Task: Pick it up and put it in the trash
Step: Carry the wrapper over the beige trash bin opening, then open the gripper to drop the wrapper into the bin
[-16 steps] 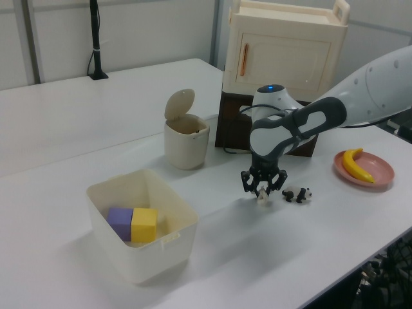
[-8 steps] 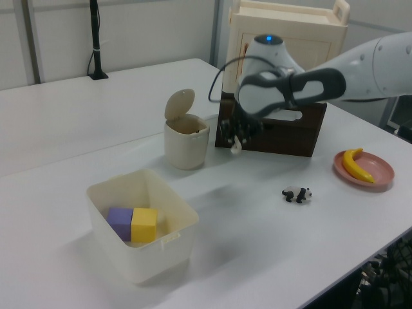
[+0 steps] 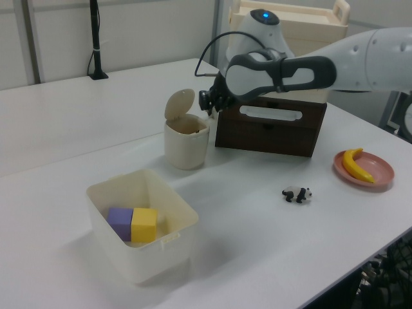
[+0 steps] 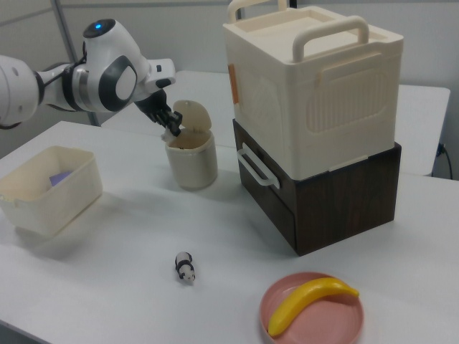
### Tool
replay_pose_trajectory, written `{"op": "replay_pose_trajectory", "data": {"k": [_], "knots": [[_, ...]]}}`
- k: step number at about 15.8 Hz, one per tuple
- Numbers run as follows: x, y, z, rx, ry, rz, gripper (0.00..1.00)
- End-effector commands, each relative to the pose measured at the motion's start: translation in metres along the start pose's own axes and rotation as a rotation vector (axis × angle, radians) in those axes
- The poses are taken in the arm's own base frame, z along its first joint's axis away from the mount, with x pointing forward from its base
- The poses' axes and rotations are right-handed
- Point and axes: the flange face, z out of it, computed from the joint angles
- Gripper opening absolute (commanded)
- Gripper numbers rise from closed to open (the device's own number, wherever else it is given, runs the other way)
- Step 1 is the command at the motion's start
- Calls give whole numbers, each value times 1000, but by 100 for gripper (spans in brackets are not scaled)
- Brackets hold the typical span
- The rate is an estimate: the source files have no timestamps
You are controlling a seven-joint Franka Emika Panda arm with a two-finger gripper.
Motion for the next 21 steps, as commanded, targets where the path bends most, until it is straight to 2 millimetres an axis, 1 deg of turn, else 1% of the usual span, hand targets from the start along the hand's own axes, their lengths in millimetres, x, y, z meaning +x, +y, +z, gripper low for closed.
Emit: {"op": "replay_pose_trajectory", "data": {"k": [1, 4, 7, 8, 9, 10, 15, 18, 19, 21], "knots": [[22, -16, 22, 38, 83, -152, 0], [36, -25, 39, 51, 131, -232, 0], [32, -32, 62, 42, 153, -279, 1], [29, -32, 68, 39, 146, -280, 23], [28, -32, 71, 38, 140, -281, 72], [26, -32, 75, 33, 136, -292, 100], [27, -30, 73, 22, 140, -296, 100], [29, -28, 66, 20, 143, -294, 100], [29, -27, 59, 18, 144, -293, 100], [24, -21, 35, 4, 114, -291, 100]]}}
